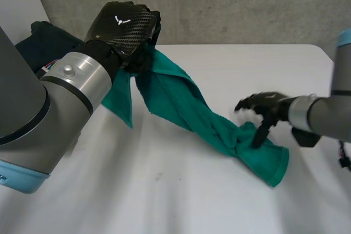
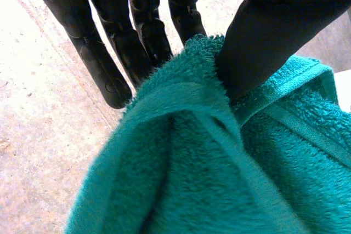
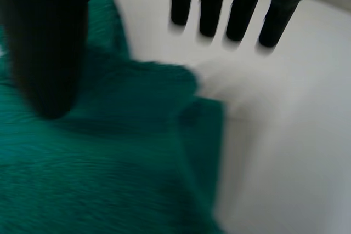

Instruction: Fold the laundry.

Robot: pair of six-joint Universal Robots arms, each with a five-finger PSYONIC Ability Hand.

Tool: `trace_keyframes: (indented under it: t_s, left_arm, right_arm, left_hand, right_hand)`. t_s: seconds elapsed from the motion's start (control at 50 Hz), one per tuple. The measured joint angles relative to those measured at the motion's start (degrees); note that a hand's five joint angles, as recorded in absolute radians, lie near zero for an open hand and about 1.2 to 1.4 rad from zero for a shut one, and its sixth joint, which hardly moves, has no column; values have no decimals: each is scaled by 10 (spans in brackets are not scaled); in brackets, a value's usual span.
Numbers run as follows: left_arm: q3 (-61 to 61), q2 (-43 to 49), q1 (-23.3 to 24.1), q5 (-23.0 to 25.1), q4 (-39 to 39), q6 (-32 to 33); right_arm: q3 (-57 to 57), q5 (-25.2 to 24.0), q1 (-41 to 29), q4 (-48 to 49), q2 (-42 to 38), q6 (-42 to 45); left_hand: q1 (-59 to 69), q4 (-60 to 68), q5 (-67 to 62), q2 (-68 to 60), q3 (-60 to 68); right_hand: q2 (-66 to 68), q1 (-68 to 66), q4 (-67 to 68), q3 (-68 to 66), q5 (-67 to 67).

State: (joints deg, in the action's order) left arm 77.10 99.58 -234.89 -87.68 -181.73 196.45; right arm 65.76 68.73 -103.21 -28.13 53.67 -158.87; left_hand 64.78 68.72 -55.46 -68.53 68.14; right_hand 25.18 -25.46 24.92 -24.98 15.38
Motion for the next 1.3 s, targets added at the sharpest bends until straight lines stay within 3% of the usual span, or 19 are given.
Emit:
trace_keyframes:
  t_s: [0.04,0.16,0.26,0.4,0.42,0.56,0.66,0.82,0.92,0.96,1.04,1.3]
  left_arm:
    - [0,0,0,0,0,0]
    - [4,0,-2,-1,1,0]
    - [17,0,-14,-2,19,0]
    - [33,7,-44,0,78,0]
    - [34,22,-53,4,109,-1]
    - [9,98,-63,23,174,0]
    - [-102,203,-62,30,198,1]
    - [-402,336,-63,15,170,2]
    - [-560,367,-63,-20,53,9]
    - [-573,364,-63,-30,14,11]
    - [-530,346,-62,-43,-40,13]
    - [-194,309,-58,-35,-43,12]
  right_arm:
    - [-4,-9,-14,1,-19,-7]
    - [-7,-7,-28,11,-24,-8]
    - [17,51,-7,58,79,58]
    - [89,92,37,74,184,222]
    - [119,104,46,73,206,281]
    - [170,139,44,75,215,360]
    - [149,181,10,109,165,373]
    - [-21,254,-26,346,73,370]
    - [-47,261,-30,564,81,369]
    - [-38,259,-30,602,87,369]
    - [8,244,-31,631,100,367]
    - [164,202,-33,490,63,299]
  left_hand:
    - [0,0,0,0,0]
    - [0,0,0,0,0]
    - [0,0,0,0,0]
    - [0,0,0,0,0]
    - [0,0,0,0,0]
    - [0,0,0,0,0]
    - [0,0,0,-1,1]
    - [0,0,0,-1,3]
    - [0,1,0,-2,3]
    - [0,1,0,-2,3]
    - [0,1,0,-2,3]
    - [0,1,0,-2,3]
  right_hand:
    - [209,-209,199,-202,189]
    - [407,-373,408,-404,393]
    - [420,-373,435,-428,406]
    - [420,-373,436,-429,406]
    - [420,-373,436,-429,406]
    - [420,-373,436,-429,416]
    - [420,-373,438,-429,417]
    - [420,-373,438,-432,417]
    - [420,-373,438,-432,417]
    - [420,-373,438,-432,419]
    - [420,-373,438,-433,422]
    - [420,-373,438,-435,422]
